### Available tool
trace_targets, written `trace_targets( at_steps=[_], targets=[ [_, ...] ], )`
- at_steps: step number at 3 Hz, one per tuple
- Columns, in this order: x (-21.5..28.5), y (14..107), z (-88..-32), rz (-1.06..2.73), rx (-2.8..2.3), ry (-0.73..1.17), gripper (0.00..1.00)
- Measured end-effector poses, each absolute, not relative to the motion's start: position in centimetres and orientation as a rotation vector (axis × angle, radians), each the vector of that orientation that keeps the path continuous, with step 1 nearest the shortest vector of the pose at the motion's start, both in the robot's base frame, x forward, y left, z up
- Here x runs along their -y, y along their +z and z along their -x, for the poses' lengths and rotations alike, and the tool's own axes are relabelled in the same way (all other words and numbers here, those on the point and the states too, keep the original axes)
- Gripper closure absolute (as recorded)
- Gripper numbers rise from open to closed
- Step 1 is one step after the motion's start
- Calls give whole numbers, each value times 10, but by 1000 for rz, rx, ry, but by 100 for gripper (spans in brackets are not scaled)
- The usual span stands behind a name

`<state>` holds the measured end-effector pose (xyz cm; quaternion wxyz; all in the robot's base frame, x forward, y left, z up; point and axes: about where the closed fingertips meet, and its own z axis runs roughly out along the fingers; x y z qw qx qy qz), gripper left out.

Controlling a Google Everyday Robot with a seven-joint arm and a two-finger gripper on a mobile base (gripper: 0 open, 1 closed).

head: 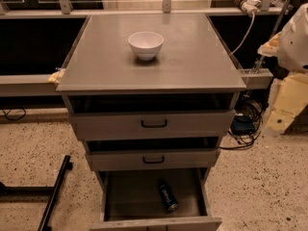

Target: Pick pepsi can from bottom drawer and place on counter

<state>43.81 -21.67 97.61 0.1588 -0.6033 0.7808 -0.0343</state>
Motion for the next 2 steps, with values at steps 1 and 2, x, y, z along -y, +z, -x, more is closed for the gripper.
trace_targets(
  at_steps=[1,2],
  targets=[
    [217,976,-438,1725,-2232,-98,0],
    [215,955,-438,1691,-2231,-39,19]
  ],
)
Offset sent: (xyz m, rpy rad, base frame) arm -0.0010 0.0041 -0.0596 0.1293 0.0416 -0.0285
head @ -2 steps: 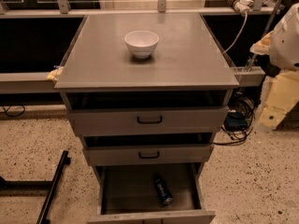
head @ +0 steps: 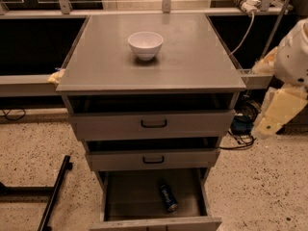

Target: Pick pepsi can from bottom drawer and place on counter

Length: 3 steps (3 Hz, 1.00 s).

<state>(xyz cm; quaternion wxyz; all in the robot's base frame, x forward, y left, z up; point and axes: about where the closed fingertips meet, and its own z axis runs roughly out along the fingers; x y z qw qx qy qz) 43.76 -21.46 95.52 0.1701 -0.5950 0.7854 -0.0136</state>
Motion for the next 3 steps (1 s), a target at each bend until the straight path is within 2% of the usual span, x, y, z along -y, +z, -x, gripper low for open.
trace_targets(
  at_steps=[1,3],
  targets=[
    [196,905,-429,1619,-2226,120,42],
    [114,712,-410,1534,-2199,583,88]
  ],
)
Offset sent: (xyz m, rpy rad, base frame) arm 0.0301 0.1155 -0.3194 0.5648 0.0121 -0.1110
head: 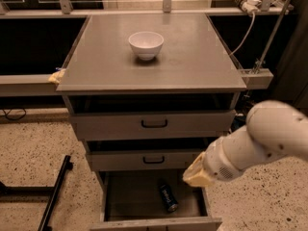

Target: Pick pepsi can from bottom drawer and place on counter

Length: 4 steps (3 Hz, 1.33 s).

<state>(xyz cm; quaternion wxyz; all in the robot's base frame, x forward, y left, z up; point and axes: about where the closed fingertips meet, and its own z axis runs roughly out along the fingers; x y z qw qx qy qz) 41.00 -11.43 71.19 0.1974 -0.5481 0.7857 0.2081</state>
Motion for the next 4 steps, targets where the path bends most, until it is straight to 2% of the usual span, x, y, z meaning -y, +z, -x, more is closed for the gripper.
trace_targets(
  at_steps=[1,2,4],
  targets=[
    [110,689,-421,1482,-2196,582,100],
    [110,684,-419,1477,-2210,582,100],
    [141,523,-395,1437,-2276,584,100]
  ],
)
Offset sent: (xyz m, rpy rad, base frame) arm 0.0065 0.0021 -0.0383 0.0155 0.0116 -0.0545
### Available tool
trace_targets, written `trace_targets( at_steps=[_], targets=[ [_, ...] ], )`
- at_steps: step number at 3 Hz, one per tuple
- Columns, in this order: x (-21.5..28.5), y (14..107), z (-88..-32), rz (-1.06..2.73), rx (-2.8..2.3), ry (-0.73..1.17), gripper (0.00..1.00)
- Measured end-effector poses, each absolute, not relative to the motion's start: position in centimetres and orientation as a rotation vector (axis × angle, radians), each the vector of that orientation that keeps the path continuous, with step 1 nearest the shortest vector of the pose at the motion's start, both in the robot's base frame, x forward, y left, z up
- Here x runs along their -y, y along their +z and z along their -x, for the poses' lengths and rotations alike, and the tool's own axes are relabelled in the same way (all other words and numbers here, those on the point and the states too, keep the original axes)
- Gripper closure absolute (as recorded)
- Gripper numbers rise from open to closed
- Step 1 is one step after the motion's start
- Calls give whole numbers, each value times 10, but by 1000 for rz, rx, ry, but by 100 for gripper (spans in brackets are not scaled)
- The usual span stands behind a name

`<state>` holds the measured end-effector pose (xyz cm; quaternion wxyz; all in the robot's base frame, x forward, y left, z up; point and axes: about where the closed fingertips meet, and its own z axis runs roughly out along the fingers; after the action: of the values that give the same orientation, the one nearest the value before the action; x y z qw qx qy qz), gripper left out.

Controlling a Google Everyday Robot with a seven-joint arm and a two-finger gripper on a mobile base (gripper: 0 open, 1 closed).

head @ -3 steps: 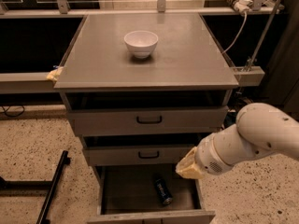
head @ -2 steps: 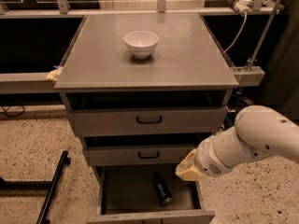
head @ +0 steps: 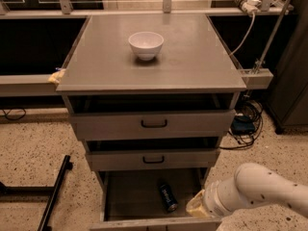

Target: Pick pepsi can from bottom drawer and place on counter

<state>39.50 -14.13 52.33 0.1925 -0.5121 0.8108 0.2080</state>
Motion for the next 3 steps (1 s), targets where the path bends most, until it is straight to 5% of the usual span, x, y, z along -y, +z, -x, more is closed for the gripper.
trace_targets(
  at_steps=[3],
  targets=[
    [139,418,-421,1309,-2235,598,100]
  ],
)
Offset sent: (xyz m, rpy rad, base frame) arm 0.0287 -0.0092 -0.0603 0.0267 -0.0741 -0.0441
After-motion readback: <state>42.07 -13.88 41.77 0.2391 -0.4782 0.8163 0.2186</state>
